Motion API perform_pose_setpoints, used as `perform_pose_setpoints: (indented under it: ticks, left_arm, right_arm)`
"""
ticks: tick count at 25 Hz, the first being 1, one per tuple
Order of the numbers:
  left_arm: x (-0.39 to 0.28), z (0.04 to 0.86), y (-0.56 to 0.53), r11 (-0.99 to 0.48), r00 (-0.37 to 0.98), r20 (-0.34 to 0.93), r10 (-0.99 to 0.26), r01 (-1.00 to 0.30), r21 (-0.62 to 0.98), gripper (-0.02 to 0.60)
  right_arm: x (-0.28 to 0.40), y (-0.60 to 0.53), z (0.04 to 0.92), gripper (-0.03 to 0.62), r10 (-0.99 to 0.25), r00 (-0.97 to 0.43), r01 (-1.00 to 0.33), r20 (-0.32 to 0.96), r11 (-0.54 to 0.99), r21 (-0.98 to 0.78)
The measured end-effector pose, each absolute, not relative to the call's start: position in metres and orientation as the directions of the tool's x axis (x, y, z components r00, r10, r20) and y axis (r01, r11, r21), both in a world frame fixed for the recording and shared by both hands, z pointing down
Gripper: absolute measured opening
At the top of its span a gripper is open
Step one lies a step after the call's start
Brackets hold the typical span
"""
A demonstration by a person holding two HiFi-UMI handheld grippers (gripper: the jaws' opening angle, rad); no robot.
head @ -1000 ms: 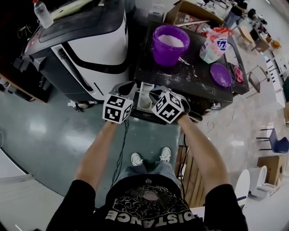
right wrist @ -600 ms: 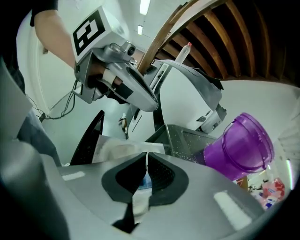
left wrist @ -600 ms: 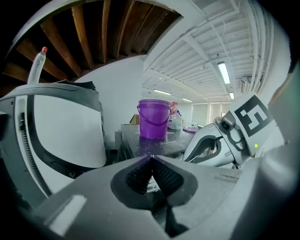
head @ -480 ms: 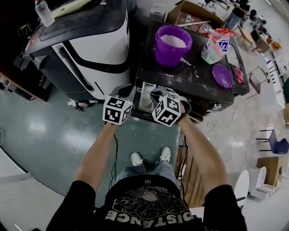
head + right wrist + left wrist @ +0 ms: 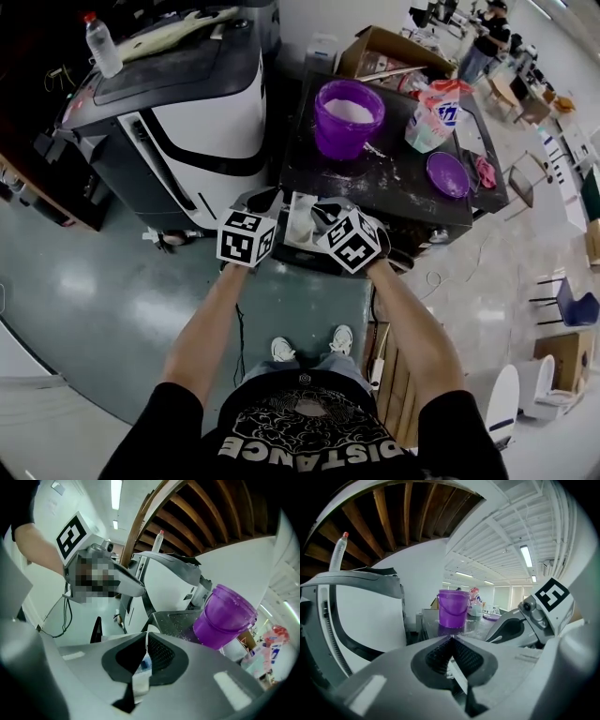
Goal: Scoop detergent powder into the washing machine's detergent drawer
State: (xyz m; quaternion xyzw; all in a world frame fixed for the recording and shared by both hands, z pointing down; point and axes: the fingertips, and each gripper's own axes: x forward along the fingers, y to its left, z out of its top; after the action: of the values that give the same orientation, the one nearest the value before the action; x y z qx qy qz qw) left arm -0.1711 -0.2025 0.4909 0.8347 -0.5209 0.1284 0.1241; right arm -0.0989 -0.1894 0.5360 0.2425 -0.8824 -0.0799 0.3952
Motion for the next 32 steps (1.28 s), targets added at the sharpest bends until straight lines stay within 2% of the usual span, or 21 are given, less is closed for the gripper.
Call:
perform_pose_setpoints:
  ticks: [8, 14, 18, 22, 32]
  left_arm:
    - [-0.156, 0.462, -0.202, -0.461, 0.450, 0.333, -0.829, -0.886, 0.050, 0.000]
    - [-0.143, 0.450, -0.200, -0.462, 0.452, 0.336, -0.826, -0.885, 0.055, 0.000]
    - [-0.128, 0.442, -0.202, -0.472, 0.455, 0.336, -0.824, -0.881, 0.036, 0.000]
    - [-0.115, 0.432, -0.204, -0.458, 0.441, 0.331, -0.834, -0.888, 0.028, 0.000]
    - [-0.073, 0.402, -0.212, -0.427, 0.403, 0.313, -0.860, -0.904, -0.010, 0.000]
  right_arm:
    - [-0.093, -0.191, 0.504, 0.035, -0.532, -0.605, -0.479, 0.592, 0.837, 0.264]
    - [-0.070, -0.200, 0.477, 0.035, -0.594, -0.636, -0.649, 0.493, 0.757, 0.074]
    - [-0.048, -0.208, 0.461, 0.035, -0.632, -0.647, -0.714, 0.427, 0.698, -0.049]
    - [-0.023, -0.215, 0.444, 0.035, -0.662, -0.649, -0.742, 0.374, 0.660, -0.120]
    - [0.044, -0.225, 0.408, 0.036, -0.703, -0.640, -0.763, 0.311, 0.629, -0.148]
